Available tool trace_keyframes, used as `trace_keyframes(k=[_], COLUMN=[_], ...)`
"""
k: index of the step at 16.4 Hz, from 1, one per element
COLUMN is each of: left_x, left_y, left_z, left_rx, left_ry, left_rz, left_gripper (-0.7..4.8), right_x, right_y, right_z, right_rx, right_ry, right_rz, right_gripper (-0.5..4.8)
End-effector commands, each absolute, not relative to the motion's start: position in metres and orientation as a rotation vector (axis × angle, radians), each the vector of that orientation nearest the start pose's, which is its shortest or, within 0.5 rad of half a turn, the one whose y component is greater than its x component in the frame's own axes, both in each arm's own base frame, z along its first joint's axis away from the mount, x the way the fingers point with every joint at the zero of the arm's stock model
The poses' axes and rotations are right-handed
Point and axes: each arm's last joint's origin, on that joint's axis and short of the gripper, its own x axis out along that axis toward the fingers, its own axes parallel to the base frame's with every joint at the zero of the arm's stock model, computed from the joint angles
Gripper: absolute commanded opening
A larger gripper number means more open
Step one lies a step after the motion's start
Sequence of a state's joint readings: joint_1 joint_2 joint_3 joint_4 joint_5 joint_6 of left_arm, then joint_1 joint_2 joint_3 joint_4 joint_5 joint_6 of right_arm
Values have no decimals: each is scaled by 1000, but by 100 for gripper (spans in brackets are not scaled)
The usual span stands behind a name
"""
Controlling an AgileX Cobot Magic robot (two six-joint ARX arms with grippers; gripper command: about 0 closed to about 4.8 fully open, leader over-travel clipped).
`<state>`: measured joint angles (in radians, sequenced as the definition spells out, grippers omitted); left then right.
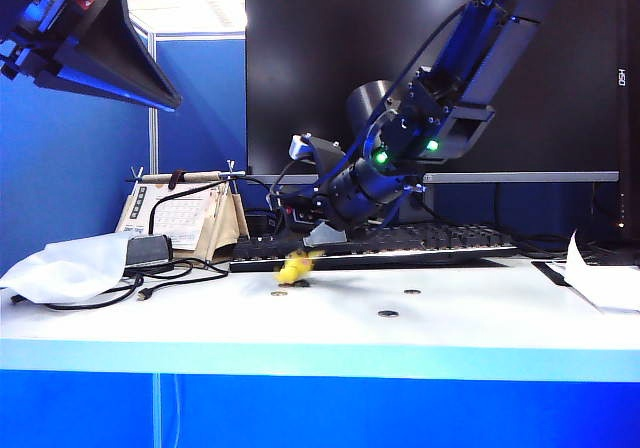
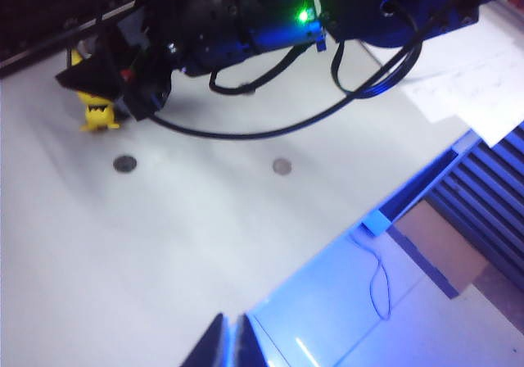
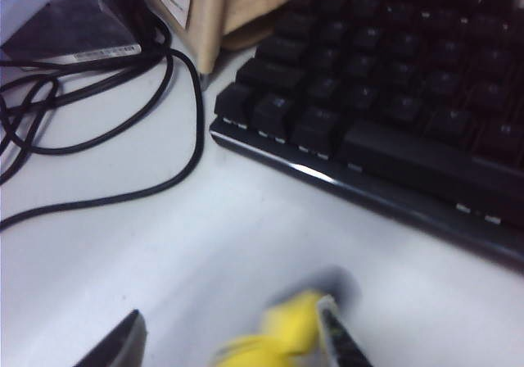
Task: Pick up the doll and place it on the similarly colored coin.
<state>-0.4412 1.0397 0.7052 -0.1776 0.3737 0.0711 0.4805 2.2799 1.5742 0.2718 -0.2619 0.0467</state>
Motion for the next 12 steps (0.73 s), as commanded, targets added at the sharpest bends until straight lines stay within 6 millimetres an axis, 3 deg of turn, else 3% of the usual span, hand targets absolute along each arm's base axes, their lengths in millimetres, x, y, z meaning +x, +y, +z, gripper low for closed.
trace_keyframes(k=[1,4,9,12], left_x=[195,195,195,192], left_y=[-104,-104,-104,-102], left_z=[264,266,266,269], left_rx=[80,80,70,53], left_ry=[467,454,458,454], left_rz=[-825,-825,-821,-809], left_gripper=[26,26,26,26], right_x=[444,444,440,433], right_y=[241,240,227,205], right_z=[156,167,221,258], right_rx=[-6,-8,8,111], right_ry=[448,420,307,312], right_rz=[725,703,653,613], right_gripper=[275,275,275,275])
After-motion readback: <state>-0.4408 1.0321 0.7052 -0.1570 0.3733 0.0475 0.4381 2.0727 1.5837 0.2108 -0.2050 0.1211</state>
